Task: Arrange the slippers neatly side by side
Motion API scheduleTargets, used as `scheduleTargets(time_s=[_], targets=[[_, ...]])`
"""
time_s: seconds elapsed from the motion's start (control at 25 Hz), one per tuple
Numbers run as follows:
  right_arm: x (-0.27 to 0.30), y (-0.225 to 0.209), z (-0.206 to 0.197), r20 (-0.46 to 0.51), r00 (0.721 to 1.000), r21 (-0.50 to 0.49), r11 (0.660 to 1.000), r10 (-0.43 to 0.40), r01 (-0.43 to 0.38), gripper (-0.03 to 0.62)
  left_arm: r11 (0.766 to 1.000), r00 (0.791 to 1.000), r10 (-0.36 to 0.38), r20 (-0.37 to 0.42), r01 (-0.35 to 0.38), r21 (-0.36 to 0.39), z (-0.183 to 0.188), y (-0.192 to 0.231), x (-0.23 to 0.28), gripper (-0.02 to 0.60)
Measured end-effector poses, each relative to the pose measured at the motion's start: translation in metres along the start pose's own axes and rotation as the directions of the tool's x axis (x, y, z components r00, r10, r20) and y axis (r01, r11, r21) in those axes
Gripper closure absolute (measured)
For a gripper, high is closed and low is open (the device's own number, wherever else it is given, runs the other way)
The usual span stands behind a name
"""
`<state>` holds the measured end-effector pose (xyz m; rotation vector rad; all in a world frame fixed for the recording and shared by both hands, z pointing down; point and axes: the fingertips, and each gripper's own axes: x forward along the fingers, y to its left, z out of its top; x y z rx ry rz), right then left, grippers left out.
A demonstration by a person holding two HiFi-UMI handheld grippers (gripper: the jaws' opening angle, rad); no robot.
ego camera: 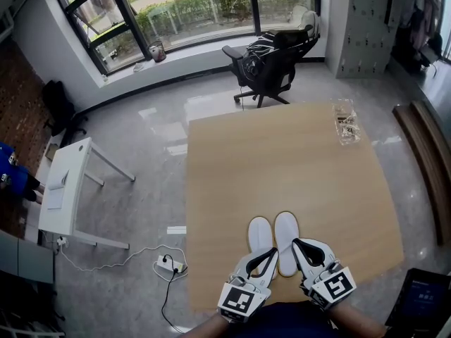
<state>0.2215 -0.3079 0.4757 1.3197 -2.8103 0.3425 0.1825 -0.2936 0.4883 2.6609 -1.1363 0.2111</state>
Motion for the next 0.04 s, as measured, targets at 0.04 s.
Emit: scheduleTargets(time_s=[0.04], targets=[[0.0001,-0.0003,0.0000,0.000,1.000,0.000,1.000,-0.001,0.001,0.582,1.000,1.000,0.000,0.000,0.000,-0.001,-0.0002,-0.0001,0.0001,0.578]])
